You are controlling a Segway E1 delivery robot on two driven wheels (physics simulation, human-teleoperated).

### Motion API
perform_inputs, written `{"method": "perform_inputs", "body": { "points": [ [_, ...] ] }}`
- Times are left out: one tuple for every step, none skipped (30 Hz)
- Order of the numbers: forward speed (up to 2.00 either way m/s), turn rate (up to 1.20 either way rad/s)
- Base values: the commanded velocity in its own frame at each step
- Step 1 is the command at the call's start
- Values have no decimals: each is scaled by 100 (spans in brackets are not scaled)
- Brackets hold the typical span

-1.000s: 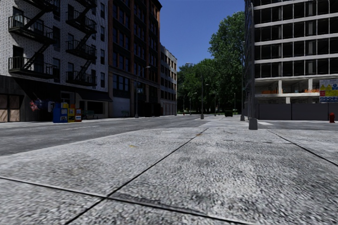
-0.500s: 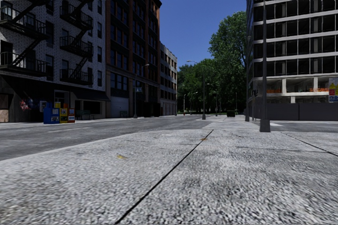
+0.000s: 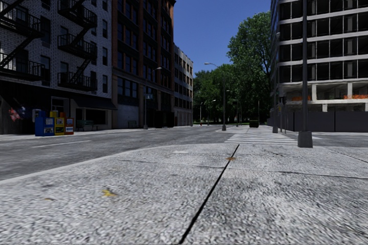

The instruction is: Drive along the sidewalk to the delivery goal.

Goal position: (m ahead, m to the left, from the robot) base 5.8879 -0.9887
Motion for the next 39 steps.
{"method": "perform_inputs", "body": {
  "points": [
    [200,0],
    [200,0],
    [200,0],
    [200,0],
    [200,0],
    [200,0],
    [200,0],
    [200,0],
    [200,0],
    [200,0],
    [200,0],
    [200,0],
    [200,0],
    [200,-4],
    [200,-11],
    [200,-11],
    [200,-16],
    [200,-23],
    [200,-23],
    [200,-30],
    [200,-35],
    [200,-36],
    [200,-36],
    [200,-36],
    [200,-37],
    [200,-37],
    [200,-37],
    [200,-37],
    [200,-37],
    [200,-37],
    [200,-37],
    [200,-37],
    [200,-37],
    [200,-37],
    [200,-37],
    [200,-39],
    [200,-41],
    [200,-42],
    [200,-42]
  ]
}}
